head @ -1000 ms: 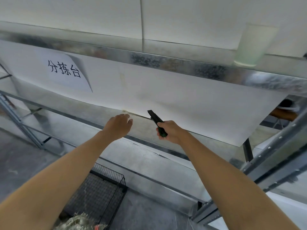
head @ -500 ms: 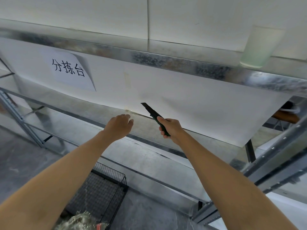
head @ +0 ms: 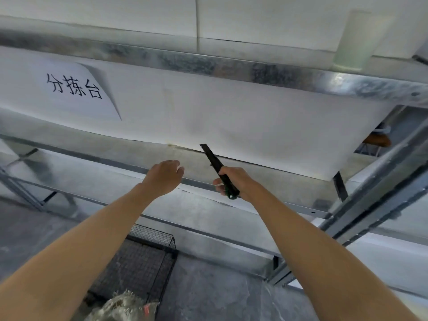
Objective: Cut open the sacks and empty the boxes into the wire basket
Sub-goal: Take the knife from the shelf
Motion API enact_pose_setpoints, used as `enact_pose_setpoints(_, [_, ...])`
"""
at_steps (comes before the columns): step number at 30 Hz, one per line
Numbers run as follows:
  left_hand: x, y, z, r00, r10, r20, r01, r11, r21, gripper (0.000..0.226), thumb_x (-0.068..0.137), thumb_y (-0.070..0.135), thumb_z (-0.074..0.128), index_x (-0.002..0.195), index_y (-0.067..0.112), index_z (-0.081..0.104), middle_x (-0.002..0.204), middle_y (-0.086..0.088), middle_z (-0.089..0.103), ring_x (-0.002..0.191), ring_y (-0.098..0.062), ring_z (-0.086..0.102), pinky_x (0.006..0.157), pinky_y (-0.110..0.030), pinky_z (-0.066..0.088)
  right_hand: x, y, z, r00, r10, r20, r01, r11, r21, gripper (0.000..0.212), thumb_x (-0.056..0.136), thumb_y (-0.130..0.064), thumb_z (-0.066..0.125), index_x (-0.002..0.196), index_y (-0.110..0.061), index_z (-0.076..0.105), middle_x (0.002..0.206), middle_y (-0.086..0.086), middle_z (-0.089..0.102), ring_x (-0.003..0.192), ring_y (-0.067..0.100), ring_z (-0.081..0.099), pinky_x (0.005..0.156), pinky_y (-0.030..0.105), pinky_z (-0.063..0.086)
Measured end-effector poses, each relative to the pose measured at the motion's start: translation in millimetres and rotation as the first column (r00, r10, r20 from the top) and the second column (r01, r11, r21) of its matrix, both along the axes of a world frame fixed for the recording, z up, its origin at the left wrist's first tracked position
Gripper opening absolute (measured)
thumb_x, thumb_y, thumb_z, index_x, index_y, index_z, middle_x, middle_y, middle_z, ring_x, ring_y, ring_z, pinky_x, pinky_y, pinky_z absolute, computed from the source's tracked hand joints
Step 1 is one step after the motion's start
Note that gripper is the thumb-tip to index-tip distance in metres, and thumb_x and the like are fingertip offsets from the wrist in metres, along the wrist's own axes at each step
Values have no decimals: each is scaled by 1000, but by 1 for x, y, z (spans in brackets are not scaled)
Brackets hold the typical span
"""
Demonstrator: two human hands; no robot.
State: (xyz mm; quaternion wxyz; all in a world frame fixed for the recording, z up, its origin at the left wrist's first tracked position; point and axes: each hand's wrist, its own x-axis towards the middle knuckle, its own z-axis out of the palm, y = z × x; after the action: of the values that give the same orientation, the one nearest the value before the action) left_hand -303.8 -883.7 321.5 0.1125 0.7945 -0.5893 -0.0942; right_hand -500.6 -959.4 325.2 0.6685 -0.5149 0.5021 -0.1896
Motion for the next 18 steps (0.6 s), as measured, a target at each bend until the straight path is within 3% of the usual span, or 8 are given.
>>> enact_pose_setpoints(4, [3,11,-12,999,-36,-35,36,999,-5,39,101,28,31,114,2,57,117,-15,62,104,-30,59,90,-39,45,-1,14,-10,994,-27,-108,22,998,-53,21,85,-19,53,96,-3,60,74,10,59,62,20,54,61,30,51])
enact_pose_setpoints(7, [7,27,-19,997,-52,-51,50,998,-35,36,100,25,31,104,3,58,106,-14,65,96,-28,62,82,-36,49,3,27,-13,992,-13,-127,5,998,-64,13,84,-17,58,89,-5,59,73,8,55,59,18,52,56,27,49])
enact_pose_setpoints(13, [31,72,-16,999,35,-8,-35,999,-35,44,103,31,31,137,9,47,143,-9,48,128,-27,48,105,-36,37,28,56,-14,986,64,-154,-93,976,-196,27,84,-12,69,108,-7,59,72,7,58,54,16,51,49,24,44])
enact_pose_setpoints(18, [60,135,-21,980,197,-15,-197,980,6,47,102,33,29,138,7,44,143,-12,47,127,-30,47,105,-40,36,55,100,-16,981,134,-143,-166,956,-244,19,86,-13,66,103,-11,60,71,7,59,55,16,50,52,26,44])
